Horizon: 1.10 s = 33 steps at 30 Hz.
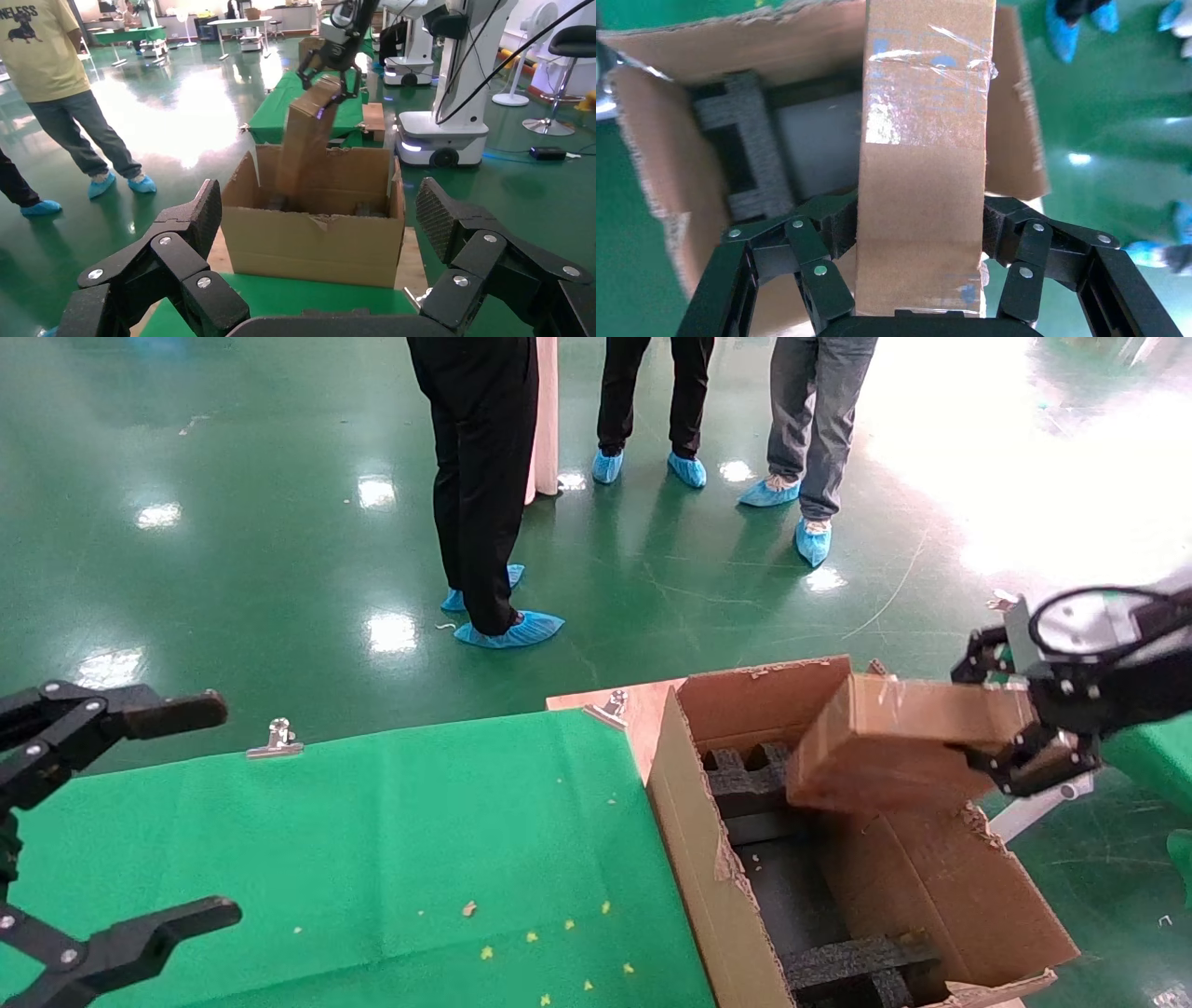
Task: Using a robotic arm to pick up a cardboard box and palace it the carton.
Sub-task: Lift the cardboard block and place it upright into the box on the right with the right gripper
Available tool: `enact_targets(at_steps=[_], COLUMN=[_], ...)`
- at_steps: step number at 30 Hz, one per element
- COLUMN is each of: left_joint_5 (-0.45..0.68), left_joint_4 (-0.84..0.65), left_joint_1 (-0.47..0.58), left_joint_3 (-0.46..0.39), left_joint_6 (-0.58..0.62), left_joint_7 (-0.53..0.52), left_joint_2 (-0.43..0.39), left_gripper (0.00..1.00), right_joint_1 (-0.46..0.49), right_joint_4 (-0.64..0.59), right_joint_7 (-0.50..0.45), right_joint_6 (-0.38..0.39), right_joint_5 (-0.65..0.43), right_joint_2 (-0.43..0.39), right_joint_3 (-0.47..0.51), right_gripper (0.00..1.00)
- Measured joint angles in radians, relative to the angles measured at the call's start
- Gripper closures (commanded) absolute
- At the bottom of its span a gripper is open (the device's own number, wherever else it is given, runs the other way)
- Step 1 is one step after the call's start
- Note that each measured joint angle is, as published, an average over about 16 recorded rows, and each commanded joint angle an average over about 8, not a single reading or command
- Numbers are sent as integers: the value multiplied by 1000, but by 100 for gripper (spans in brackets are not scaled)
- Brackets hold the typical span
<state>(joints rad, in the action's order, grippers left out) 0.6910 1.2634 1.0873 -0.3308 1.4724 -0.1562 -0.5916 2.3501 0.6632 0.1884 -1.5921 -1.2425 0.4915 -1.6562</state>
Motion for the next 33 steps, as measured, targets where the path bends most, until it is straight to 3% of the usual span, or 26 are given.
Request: enact_targets(at_steps=[10, 17, 23, 33], left_joint_5=[-1, -1, -1, -1], left_joint_4=[0, 0, 0, 0], left_joint_1=[0, 0, 0, 0], left_joint_3=[0, 0, 0, 0], left_joint_6=[0, 0, 0, 0], left_joint_7=[0, 0, 0, 0], left_joint_2=[0, 0, 0, 0], left_gripper=[0, 0, 0, 0], right_joint_1=[-11, -45, -90, -138], right_joint_4=[-25, -39, -30, 111], right_joint_7=[-7, -107, -312, -795], right_joint_6=[10, 45, 109, 252], right_joint_5=[32, 59, 71, 26], right_joint_2=[-23, -22, -31, -91], right_joint_3=[-50, -56, -74, -122], right_gripper=[100, 100, 100, 100])
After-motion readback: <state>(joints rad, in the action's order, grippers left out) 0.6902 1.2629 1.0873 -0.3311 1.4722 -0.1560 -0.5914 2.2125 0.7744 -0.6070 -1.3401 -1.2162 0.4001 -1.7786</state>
